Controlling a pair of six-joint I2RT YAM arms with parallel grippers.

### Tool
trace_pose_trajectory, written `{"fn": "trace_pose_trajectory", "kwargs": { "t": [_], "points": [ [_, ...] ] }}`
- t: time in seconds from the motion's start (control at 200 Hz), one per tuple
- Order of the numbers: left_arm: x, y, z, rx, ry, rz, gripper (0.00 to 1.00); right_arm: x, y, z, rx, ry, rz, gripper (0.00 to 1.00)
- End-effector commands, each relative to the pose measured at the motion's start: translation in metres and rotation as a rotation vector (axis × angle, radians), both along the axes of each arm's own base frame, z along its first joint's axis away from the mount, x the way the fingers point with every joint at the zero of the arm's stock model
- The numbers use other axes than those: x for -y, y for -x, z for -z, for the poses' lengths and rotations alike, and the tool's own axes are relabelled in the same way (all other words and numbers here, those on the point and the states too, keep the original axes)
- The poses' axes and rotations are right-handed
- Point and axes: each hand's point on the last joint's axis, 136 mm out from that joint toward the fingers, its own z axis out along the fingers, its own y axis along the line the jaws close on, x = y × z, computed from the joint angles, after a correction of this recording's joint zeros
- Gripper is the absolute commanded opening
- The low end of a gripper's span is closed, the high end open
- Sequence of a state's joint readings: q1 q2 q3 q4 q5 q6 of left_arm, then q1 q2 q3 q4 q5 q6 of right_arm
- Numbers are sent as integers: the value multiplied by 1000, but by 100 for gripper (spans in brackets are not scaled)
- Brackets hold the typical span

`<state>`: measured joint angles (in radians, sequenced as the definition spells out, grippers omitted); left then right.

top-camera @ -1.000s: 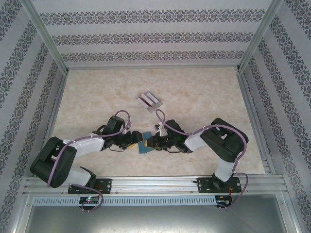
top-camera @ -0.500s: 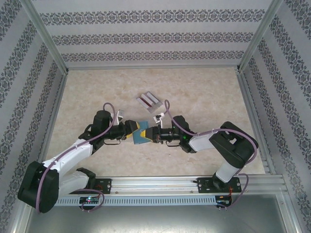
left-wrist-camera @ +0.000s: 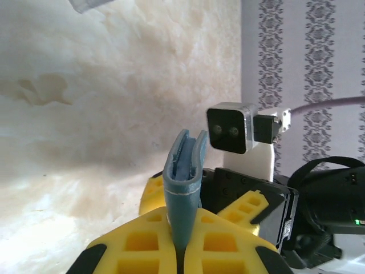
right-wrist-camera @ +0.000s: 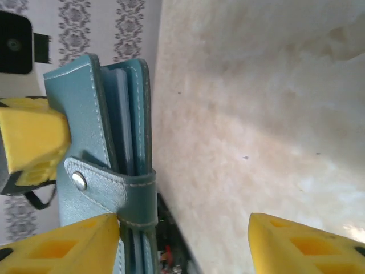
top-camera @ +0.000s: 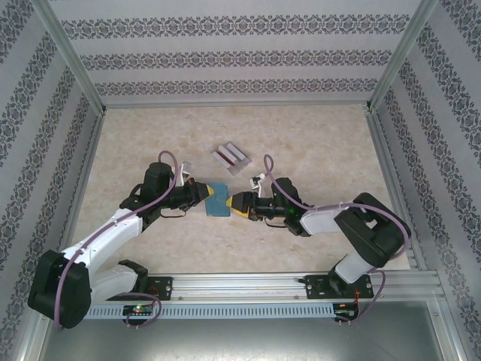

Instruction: Put the credit cards into the card holder

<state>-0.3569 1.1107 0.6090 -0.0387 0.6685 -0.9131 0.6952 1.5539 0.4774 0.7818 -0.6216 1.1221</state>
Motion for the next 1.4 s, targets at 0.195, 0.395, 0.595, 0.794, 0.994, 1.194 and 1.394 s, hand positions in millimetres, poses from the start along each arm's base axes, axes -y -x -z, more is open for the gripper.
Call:
{"fn": "trace_pose_trajectory", "kwargs": {
  "t": [0.195,0.395,0.595,0.794,0.994,1.194,1.394],
  "points": [
    [-19,11,24,-83,-200,2,0,7,-5,-4,275,310,43,49],
    [-8,9,26,-99,-172,17,0,-18,-8,-14,329,390,33,41],
    [-1,7,21,-96,-151,28,0,-42,-5,-7,315,418,37,39],
    [4,6,14,-83,-113,35,0,-38,-8,11,304,547,59,48],
    [4,5,16,-88,-113,27,0,-20,-16,23,293,684,142,38],
    [-1,5,27,-106,-163,21,0,-10,-18,23,310,727,160,4],
    [-3,3,42,-122,-195,21,0,8,-17,22,319,726,183,0]
  ]
}}
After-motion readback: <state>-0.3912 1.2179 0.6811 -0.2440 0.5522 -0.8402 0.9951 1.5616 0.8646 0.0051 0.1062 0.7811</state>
